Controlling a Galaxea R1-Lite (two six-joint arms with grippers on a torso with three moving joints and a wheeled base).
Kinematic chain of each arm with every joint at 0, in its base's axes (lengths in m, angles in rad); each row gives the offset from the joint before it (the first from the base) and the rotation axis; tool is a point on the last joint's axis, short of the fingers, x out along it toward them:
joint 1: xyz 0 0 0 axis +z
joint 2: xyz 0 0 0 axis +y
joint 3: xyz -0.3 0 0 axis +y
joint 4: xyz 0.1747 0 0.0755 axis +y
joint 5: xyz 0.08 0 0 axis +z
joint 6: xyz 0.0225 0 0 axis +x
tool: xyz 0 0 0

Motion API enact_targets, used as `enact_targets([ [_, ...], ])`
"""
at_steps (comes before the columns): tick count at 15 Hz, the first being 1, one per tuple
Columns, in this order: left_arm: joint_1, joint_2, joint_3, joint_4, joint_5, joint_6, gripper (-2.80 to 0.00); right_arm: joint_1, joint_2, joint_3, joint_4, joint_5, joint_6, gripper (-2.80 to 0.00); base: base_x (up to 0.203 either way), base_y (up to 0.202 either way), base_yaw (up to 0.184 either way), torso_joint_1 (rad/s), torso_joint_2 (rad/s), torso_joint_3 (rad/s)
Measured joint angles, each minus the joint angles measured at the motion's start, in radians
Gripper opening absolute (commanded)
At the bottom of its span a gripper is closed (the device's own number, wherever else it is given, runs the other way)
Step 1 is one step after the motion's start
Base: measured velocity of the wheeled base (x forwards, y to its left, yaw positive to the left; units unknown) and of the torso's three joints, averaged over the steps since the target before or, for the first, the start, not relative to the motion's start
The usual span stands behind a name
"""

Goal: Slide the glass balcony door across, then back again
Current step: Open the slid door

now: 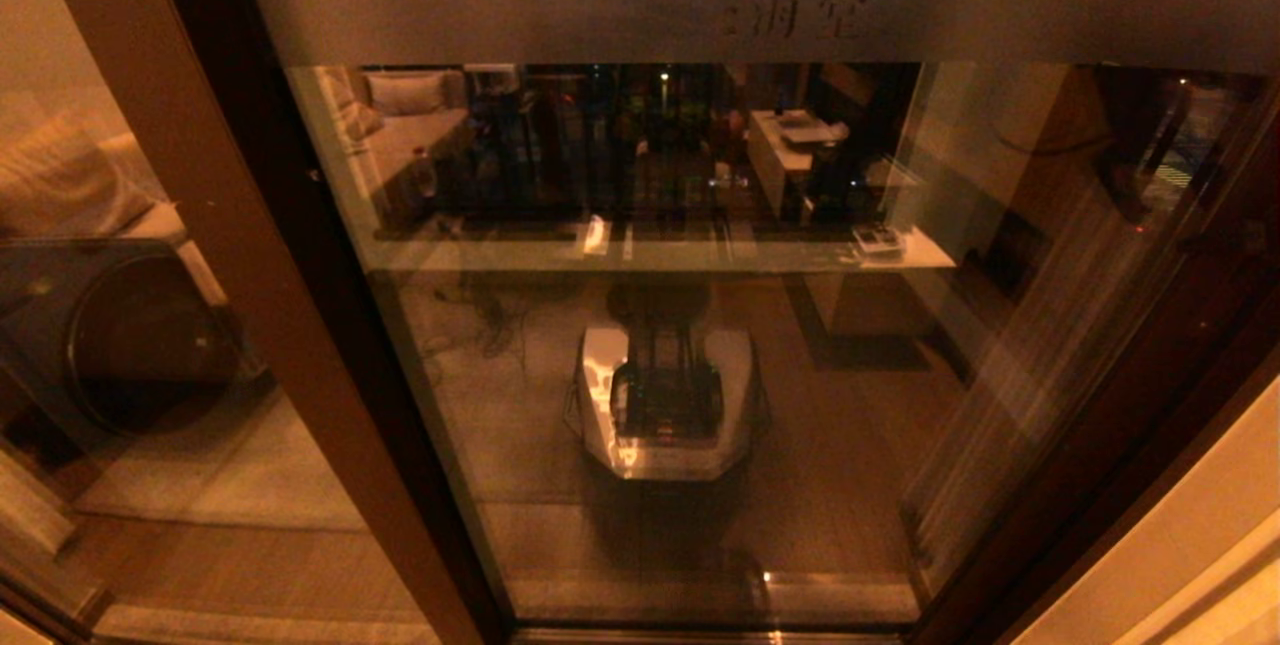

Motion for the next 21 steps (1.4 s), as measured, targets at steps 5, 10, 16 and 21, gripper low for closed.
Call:
enact_targets([
  [5, 0.000, 0.000, 0.000, 0.000, 0.000, 0.000, -2.80, -0.006, 0.014, -0.004, -0.004, -0.003, -0.001, 0.00, 0.000, 0.000, 0.000, 0.000, 0.00, 0.000],
  [10, 0.000, 0.000, 0.000, 0.000, 0.000, 0.000, -2.80, -0.004, 0.044, -0.020, -0.022, -0.001, 0.004, 0.00, 0.000, 0.000, 0.000, 0.000, 0.00, 0.000],
  [16, 0.000, 0.000, 0.000, 0.001, 0.000, 0.000, -2.80, 0.021, 0.053, -0.037, -0.018, -0.001, 0.020, 0.00, 0.000, 0.000, 0.000, 0.000, 0.00, 0.000],
  [21, 0.000, 0.000, 0.000, 0.000, 0.000, 0.000, -2.80, 0.042, 0.044, -0.033, -0.017, -0.004, 0.044, 0.00, 0.000, 0.000, 0.000, 0.000, 0.00, 0.000],
])
